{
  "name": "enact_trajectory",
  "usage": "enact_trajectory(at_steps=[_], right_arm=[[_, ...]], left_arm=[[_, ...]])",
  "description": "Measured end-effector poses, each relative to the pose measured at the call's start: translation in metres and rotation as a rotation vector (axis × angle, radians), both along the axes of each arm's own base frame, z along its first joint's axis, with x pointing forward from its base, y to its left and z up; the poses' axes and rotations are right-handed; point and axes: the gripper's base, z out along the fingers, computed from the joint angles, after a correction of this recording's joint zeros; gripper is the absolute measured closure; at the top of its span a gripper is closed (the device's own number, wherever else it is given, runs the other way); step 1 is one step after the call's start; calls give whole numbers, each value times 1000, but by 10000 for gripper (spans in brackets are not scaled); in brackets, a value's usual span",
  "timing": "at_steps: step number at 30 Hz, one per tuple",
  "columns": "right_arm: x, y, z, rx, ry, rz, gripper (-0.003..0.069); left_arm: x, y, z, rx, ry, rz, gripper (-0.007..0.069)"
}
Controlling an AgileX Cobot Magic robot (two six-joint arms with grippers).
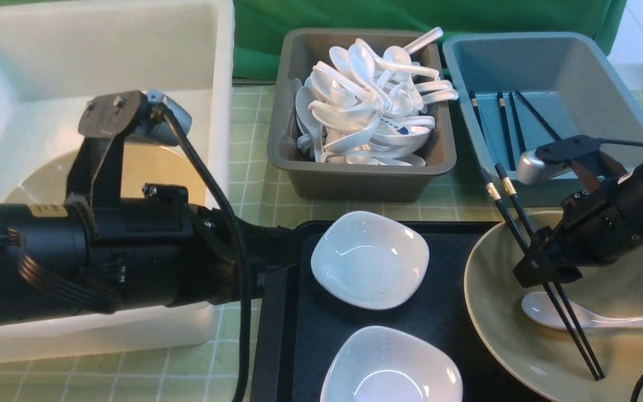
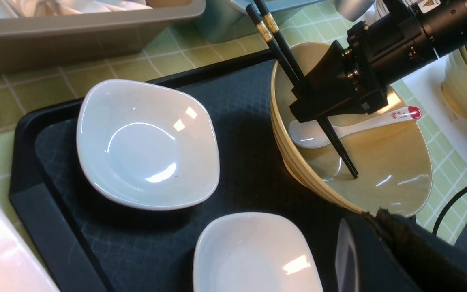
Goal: On green table put chopsticks spoon bowls plates into blue grey white boxes.
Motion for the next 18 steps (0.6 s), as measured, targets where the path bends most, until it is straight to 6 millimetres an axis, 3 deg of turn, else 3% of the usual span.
enact_trajectory(at_steps=[5,12,14,17,18], right_arm=[[3,2,13,21,15,7,586],[22,-6,69,75,-30,-40,595],[32,-16,85,87,-69,-92,595],[62,-42,116,124,-182,-226,595],[63,-41,115,127,-178,-230,596]], left_arm=[[0,0,0,0,0,0,627],[0,0,0,0,0,0,627],[0,0,0,0,-1,1,627],[0,0,0,-2,-1,3,627],[0,0,0,-3,-2,4,627]])
